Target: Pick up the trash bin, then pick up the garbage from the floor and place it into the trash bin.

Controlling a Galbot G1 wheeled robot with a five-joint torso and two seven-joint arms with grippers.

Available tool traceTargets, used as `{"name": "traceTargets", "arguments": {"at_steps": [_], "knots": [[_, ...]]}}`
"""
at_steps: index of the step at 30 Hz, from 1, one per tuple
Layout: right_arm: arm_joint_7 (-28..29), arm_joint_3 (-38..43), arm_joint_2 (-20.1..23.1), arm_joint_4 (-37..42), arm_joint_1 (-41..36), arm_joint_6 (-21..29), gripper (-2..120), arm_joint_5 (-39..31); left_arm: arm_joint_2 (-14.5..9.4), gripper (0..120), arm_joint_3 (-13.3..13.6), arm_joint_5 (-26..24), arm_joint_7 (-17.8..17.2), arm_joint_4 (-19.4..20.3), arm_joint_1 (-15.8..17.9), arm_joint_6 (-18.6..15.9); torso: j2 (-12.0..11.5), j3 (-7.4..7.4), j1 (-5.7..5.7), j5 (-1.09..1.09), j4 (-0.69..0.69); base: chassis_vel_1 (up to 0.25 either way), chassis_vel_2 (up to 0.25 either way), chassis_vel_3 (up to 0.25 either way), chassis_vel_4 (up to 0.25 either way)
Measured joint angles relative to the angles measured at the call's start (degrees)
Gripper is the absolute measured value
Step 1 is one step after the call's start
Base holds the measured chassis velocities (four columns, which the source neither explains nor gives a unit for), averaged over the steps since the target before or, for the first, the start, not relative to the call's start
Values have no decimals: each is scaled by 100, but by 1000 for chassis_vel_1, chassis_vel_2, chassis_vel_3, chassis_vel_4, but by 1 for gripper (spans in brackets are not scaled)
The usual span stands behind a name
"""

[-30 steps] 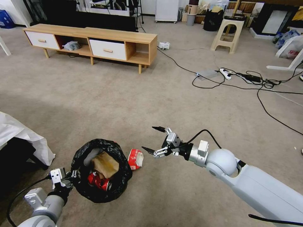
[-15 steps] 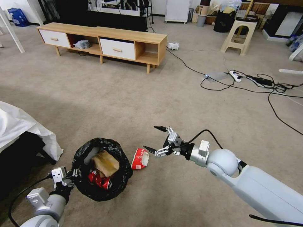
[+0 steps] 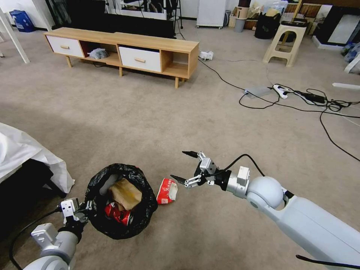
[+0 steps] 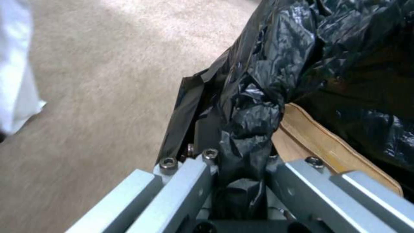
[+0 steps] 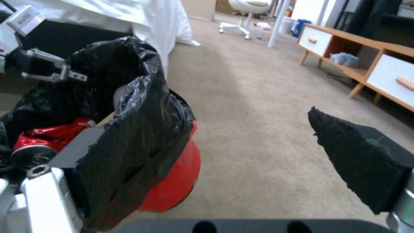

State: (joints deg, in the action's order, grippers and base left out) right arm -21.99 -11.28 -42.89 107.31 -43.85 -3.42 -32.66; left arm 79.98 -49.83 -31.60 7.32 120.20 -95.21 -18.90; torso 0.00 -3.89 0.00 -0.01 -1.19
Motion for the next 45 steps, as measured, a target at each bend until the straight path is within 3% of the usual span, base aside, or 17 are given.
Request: {"name": "traceTargets", "arguments": {"at_steps": [11,23,29,35,39,45], "knots": [[119,-74,38,43,11,0,100,2,-22,1,12,-18,2,18,11,1,0,-3,1,0,0,-199,195,206,-194],[213,-203,-8,17,94,29,100,-4,0,1,-13,-13,-7,29,11,-3,0,0,0,1,-1,0,-12,-5,3],[357,-534,73,15,179,237,100,-121,18,1,-128,248,-24,-14,-4,-2,0,0,0,1,1,0,0,0,0],[992,-1042,-30,-167,271,726,100,-798,10,1,-206,244,-80,-58,38,5,0,0,0,1,0,0,0,0,0],[1150,-1141,-94,-230,316,820,100,-1010,-1,1,-221,246,-80,-90,58,20,0,0,0,1,0,0,0,0,0],[1870,-1468,-352,-370,375,1124,100,-1646,-36,1,-235,312,-82,-252,129,91,0,0,0,1,1,0,0,0,0]]}}
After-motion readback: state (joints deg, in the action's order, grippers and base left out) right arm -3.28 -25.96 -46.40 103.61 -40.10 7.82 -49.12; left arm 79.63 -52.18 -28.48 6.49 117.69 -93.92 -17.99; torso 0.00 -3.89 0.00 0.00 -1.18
